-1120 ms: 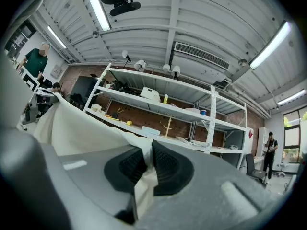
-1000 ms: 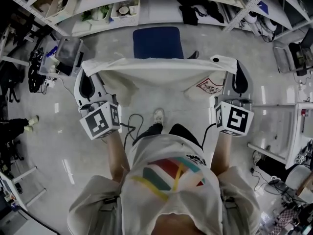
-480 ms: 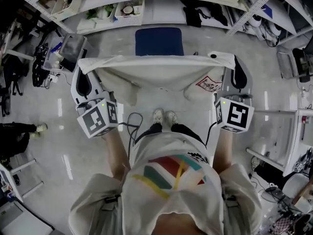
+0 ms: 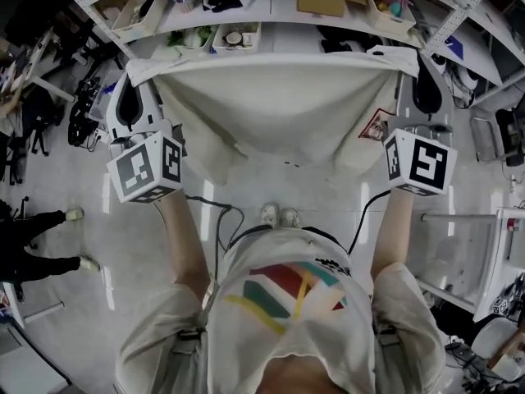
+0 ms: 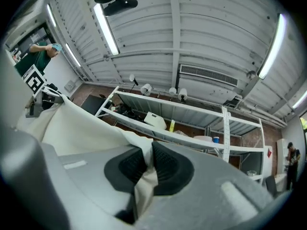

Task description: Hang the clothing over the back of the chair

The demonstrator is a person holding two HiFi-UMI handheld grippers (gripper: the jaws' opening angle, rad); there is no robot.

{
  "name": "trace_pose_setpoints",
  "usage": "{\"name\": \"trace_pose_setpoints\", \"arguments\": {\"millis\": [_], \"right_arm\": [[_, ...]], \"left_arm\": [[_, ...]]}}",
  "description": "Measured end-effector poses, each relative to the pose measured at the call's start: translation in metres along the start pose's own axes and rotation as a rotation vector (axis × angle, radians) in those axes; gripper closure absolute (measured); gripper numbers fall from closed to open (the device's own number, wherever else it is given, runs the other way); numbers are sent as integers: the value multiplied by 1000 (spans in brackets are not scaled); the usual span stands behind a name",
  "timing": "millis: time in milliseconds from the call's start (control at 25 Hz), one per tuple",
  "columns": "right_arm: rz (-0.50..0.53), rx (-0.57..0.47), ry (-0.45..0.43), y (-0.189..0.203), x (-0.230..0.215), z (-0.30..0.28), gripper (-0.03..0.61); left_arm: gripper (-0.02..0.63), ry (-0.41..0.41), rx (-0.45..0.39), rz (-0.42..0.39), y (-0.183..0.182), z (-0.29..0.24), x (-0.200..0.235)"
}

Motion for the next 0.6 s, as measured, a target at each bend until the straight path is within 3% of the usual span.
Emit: {"name": "trace_pose_setpoints", "arguments": {"millis": [320,600], "right_arm": [[16,-101,8,-46,0,-44,563],[62,-75,-18,-40,18,-63,563]], "left_arm": [[594,20,-74,-77,-46,-29,29],[594,15,-33,-78,-37,-41,48]]}}
Point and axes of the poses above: the fingertips, and each gripper's own axes: z backward along the fingers, x to its left, y out of its underside, the point moved 8 cm from there along z, backward along the fingers, and after that the axes turned 14 degrees about y, right-handed, at the moved point
